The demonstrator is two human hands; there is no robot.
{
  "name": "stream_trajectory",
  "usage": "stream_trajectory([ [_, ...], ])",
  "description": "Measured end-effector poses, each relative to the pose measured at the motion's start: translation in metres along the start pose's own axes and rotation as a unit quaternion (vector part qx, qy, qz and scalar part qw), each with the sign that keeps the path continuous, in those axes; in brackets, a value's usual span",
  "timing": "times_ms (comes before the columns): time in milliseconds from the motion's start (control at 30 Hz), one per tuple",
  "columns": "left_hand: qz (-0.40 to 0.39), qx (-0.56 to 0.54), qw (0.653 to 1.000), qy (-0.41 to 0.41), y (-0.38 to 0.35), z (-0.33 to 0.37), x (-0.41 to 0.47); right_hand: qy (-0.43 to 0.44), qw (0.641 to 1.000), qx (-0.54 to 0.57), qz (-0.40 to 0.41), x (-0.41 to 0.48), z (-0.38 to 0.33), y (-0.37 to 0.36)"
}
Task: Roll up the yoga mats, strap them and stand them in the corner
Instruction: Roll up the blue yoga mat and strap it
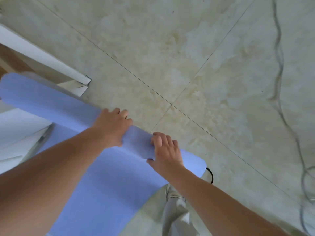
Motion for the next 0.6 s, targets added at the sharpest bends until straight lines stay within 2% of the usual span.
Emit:
stream_trajectory([
  [67,0.080,-0.005,0.997,0.018,0.011,-0.007,-0.024,-0.008,0.999,0.007,0.030,-0.009,-0.012,0.020],
  [100,0.089,-0.015,0.996,0.023,0.011,-0.009,-0.035,-0.012,0.999,0.006,0.039,-0.013,-0.018,0.030],
  [233,0.019,-0.088,0.996,0.004,-0.003,-0.015,-0.081,-0.017,0.999,-0.039,0.012,-0.039,-0.049,0.055],
  [367,-0.045,-0.183,0.981,-0.035,-0.010,-0.026,-0.172,-0.004,0.993,-0.109,0.046,-0.094,-0.113,0.079],
  [467,-0.052,-0.265,0.962,-0.044,-0.020,-0.031,-0.265,0.016,0.990,-0.125,0.055,-0.146,-0.177,0.097],
  [600,-0.046,-0.352,0.933,-0.053,-0.065,-0.029,-0.396,0.085,0.985,-0.099,0.114,-0.233,-0.292,0.130],
])
Point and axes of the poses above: each hand's wrist, its own x-axis towards the middle knuckle, its own y-axis out of the back of the hand, z = x × y, the point moved 9 cm from there along x, towards the middle knuckle, and after that the axes turned 12 degrees about -z, right-handed, at the moved point
